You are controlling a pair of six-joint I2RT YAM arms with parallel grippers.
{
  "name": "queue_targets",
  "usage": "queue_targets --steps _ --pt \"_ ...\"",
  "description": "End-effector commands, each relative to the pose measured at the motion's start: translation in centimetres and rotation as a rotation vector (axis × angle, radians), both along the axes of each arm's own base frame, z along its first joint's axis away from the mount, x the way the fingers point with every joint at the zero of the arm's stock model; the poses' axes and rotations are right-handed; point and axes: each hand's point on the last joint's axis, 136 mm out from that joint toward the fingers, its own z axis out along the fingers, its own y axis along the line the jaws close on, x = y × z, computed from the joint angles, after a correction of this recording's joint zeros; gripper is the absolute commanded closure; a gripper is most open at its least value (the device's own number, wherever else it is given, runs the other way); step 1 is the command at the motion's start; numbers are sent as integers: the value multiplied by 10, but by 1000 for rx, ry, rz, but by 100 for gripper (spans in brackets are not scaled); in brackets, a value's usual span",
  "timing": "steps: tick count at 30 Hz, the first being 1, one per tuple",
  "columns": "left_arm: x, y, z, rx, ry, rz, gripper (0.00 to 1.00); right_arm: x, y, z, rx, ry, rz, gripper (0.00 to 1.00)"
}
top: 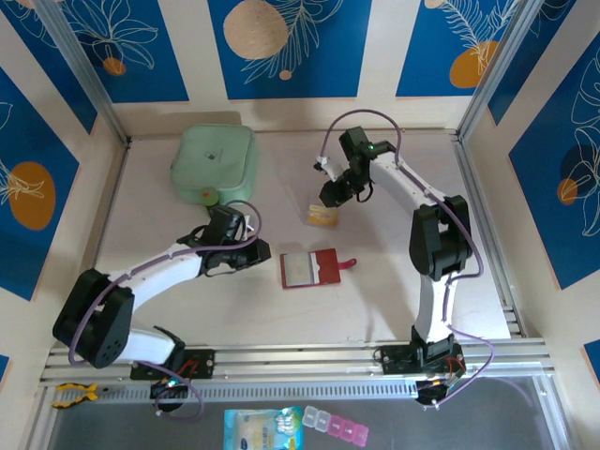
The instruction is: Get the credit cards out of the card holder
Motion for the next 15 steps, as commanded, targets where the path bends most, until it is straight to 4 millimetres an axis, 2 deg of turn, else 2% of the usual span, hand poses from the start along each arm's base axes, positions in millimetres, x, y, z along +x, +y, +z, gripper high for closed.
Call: queue_targets --steps 1,7,15 --pt "12 -13 13 -65 -31 -14 79 -9 11 4 136 108 -242 91" --pt "10 -21 9 -72 -29 -36 79 -28 -5 -31 143 177 -393 96" --pt "4 -26 6 -66 -20 -46 79 -17 -22 -62 92 163 -485 97"
